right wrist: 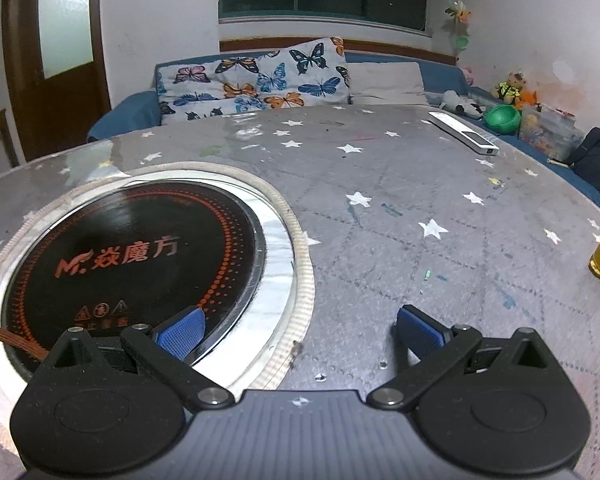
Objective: Lace up shoes with both hands
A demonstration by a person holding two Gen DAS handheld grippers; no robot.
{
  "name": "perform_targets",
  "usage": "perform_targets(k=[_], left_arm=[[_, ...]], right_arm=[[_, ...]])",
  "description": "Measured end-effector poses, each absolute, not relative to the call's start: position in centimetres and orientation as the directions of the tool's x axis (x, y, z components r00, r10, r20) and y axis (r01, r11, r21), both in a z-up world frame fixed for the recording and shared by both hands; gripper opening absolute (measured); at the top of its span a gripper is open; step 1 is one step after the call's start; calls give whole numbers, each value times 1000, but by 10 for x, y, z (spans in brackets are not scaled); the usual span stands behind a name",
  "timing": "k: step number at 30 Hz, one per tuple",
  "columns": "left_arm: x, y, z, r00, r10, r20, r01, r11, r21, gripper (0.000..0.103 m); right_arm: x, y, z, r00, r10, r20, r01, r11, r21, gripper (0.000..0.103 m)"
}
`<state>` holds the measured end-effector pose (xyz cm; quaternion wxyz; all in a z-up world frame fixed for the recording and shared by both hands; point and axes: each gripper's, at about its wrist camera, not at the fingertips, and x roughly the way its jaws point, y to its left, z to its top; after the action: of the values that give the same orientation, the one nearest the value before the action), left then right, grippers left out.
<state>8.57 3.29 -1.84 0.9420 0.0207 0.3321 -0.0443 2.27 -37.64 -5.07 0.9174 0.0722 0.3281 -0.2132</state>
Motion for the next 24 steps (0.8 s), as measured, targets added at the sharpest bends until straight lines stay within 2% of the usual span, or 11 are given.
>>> perform_targets(k=[24], left_arm=[[86, 33, -18, 776, -70, -627, 97, 995, 9, 103]], right_arm=[[27, -372, -52, 681, -362, -637, 444, 895, -35, 103]])
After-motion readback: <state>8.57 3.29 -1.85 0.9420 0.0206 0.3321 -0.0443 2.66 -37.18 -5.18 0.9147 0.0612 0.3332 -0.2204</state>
